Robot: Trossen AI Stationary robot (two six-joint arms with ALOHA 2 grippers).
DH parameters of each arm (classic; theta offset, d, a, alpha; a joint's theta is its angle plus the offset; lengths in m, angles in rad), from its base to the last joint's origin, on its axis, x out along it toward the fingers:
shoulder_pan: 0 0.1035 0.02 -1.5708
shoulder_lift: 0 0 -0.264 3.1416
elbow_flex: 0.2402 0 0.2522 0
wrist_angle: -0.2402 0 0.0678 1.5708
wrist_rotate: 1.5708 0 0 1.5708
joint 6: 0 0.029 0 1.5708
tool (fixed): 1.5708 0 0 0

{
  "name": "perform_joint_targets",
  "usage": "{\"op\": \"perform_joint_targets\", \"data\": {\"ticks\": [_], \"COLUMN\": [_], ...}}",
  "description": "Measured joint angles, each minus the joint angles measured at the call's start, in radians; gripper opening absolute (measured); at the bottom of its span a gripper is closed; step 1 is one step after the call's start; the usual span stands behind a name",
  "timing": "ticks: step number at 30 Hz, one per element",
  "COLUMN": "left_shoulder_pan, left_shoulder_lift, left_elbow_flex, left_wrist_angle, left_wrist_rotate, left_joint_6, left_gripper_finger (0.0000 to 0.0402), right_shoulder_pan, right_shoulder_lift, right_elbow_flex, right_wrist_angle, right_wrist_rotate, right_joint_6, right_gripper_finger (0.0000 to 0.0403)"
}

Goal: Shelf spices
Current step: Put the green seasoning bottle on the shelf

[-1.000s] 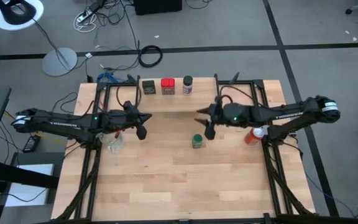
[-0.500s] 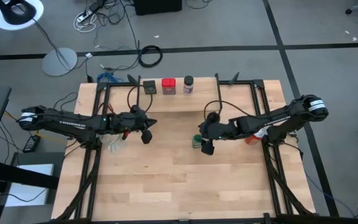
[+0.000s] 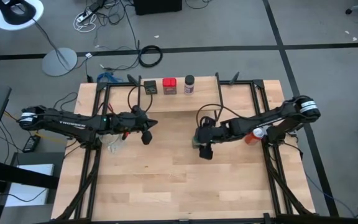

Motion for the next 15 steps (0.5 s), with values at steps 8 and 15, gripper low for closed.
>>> {"op": "perform_joint_targets", "data": {"ticks": [8, 15], "left_shoulder_pan": [0.0, 0.0], "left_shoulder_lift": [0.0, 0.0], "left_elbow_flex": [0.0, 0.0], "left_wrist_angle": [-0.001, 0.0], "left_wrist_rotate": [0.006, 0.011], "left_joint_6": [0.0, 0.0], "left_gripper_finger": [0.0, 0.0], "right_shoulder_pan": [-0.004, -0.008], "right_shoulder_lift": [0.034, 0.062], "right_elbow_flex": [0.0, 0.0], "right_wrist_angle": [-0.005, 0.007], "right_wrist_rotate": [-0.038, -0.044], "right_joint_6": [0.016, 0.015], "right_gripper_finger": [0.0307, 0.0278]}}
